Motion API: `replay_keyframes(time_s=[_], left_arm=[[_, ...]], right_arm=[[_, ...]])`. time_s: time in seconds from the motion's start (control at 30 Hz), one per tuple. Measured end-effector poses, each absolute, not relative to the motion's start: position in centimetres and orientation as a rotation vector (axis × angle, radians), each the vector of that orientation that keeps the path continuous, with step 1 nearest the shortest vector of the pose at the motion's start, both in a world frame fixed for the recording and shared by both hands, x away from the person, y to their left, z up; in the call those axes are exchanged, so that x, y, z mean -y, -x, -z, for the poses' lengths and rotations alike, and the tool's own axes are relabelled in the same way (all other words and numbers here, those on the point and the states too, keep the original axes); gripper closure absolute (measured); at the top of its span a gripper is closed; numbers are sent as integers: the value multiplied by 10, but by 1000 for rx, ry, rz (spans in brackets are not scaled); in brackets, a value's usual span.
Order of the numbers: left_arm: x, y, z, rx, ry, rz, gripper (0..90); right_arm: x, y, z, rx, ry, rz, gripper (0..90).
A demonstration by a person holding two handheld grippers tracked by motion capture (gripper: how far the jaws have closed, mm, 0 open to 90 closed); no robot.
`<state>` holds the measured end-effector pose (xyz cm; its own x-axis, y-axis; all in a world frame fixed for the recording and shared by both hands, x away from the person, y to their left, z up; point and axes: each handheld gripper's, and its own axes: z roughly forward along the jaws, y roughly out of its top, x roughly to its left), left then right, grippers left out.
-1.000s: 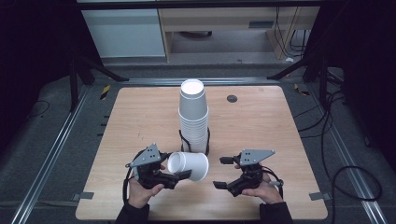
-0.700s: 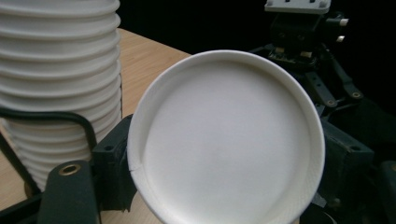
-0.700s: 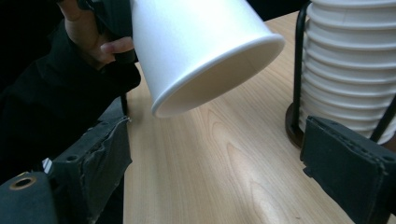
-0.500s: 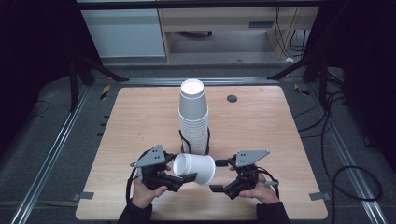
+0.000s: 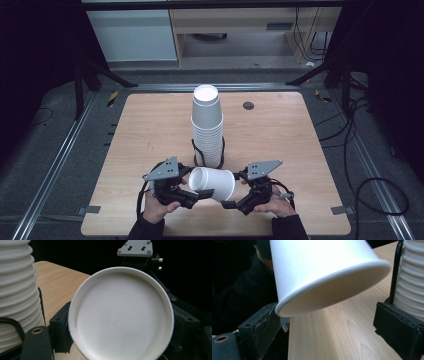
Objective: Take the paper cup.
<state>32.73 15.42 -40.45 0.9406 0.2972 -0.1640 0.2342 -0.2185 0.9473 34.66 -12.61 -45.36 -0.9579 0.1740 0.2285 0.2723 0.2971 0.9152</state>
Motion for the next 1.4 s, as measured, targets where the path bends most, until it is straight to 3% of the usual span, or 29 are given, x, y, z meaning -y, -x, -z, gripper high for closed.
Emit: replay_keyframes(time_s=[1.4], left_arm=[[-137, -326, 411, -343, -1820, 8, 219]], right_arm=[[118, -348, 456, 2387, 332, 1775, 82]])
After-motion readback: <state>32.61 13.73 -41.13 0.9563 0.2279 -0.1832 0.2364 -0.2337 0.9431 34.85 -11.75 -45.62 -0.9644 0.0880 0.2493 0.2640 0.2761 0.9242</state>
